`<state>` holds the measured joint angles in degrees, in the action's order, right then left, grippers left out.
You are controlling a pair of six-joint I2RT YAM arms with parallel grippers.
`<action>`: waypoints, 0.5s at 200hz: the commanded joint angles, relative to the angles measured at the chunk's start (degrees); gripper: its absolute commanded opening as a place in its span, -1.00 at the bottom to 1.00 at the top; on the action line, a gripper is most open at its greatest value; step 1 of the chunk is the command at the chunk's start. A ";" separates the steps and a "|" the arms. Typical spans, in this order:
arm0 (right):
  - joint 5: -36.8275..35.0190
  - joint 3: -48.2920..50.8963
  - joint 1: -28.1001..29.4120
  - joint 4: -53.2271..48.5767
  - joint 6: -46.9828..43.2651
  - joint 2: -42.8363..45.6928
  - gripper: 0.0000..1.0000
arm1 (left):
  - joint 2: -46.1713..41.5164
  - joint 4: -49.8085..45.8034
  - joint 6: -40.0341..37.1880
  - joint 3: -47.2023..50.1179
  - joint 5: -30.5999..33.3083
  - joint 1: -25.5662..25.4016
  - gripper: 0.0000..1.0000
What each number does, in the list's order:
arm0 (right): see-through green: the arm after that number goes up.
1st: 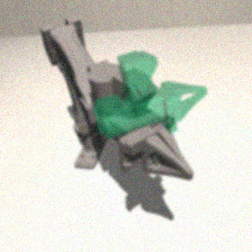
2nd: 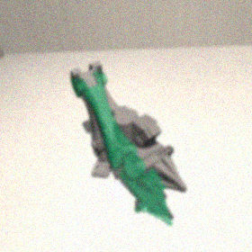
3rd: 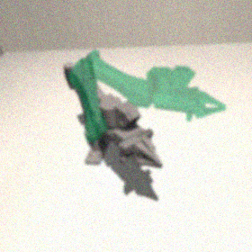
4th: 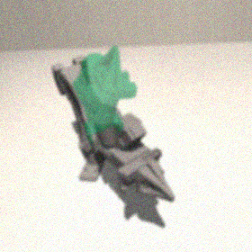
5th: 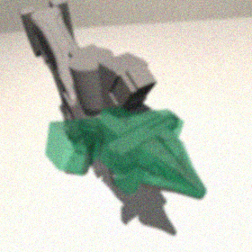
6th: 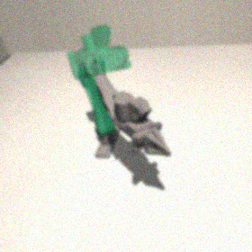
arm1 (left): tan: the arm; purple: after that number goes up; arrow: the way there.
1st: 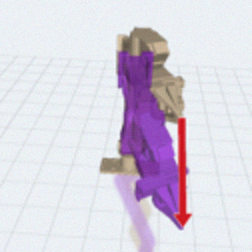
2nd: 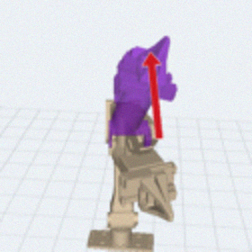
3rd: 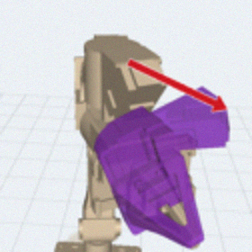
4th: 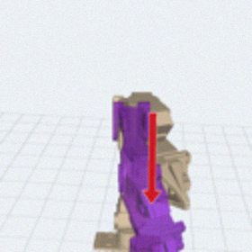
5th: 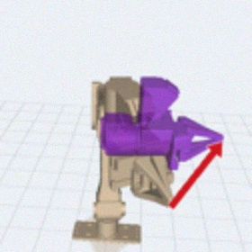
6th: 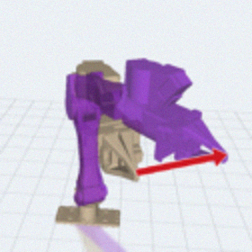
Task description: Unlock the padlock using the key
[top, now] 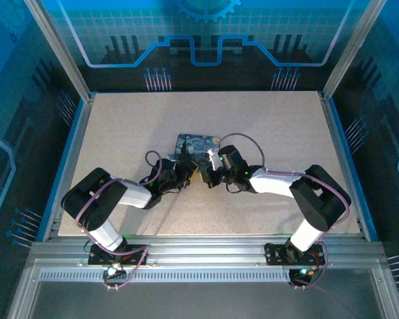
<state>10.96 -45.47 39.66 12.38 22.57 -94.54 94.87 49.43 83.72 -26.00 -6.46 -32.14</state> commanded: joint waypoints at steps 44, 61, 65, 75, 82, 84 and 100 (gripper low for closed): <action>0.92 -2.21 -0.98 -1.30 1.71 -1.43 -1.00 | -0.63 1.48 -0.90 1.02 -0.84 -0.66 -0.19; 2.19 -1.62 -1.71 -0.68 3.09 -1.43 -1.00 | -2.54 -0.80 -1.98 1.29 -0.34 -0.62 -0.12; 2.55 -1.38 -1.92 -0.32 3.39 -1.36 -1.00 | -3.04 -1.45 -2.25 1.28 -0.23 -0.56 -0.09; 3.50 -0.72 -2.60 0.58 4.55 -1.27 -1.00 | -4.41 -3.12 -3.02 1.30 0.02 -0.35 -0.05; 4.06 -0.11 -3.03 1.32 5.44 -1.26 -1.00 | -5.42 -4.28 -3.54 1.38 0.19 -0.23 -0.02; 4.20 0.08 -3.15 1.55 5.68 -1.26 -1.00 | -5.73 -4.57 -3.67 1.34 0.21 -0.12 -0.02; 5.49 1.60 -4.07 2.78 7.96 -1.08 -1.00 | -8.40 -7.69 -4.93 1.50 0.70 0.29 0.03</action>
<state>13.69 -45.91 37.32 12.56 26.33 -95.29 90.76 46.39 81.97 -25.21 -6.90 -32.40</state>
